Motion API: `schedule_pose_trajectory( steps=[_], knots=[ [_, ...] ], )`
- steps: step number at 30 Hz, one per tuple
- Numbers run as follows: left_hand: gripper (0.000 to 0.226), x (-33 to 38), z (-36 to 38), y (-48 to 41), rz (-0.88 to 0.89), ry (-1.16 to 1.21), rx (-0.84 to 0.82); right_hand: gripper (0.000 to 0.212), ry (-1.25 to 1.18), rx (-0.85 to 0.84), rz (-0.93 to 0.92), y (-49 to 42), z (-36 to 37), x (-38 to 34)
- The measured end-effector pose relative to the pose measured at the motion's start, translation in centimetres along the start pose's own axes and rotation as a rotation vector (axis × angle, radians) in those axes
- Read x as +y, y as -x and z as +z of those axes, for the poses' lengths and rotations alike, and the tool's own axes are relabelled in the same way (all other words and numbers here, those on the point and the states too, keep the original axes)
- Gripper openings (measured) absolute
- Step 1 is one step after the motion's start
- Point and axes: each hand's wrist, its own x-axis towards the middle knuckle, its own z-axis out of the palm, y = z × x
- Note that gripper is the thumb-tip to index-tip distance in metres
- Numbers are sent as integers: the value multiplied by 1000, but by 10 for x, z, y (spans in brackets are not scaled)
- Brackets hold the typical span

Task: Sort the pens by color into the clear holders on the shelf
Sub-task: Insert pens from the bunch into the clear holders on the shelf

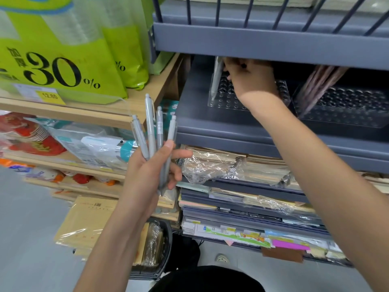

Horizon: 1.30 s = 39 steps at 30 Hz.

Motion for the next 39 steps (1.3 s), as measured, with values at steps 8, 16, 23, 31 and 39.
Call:
schedule_pose_trajectory(
  steps=[8, 16, 23, 31, 39],
  knots=[
    [26, -5, 4, 3, -19, -9, 1, 25, -76, 24, -7, -5, 5, 0],
    [26, -8, 8, 0, -27, 0, -4, 30, -96, 51, -8, -10, 8, 11],
    [33, -10, 15, -7, -32, -7, 14, 14, -314, -120, 19, 32, -8, 15],
    [27, -11, 41, -16, -31, 3, 3, 12, -267, -575, -90, 74, -22, 25],
    [37, -14, 54, -25, -22, 53, -11, 5, -808, -191, 130, 52, -47, 40]
  ],
)
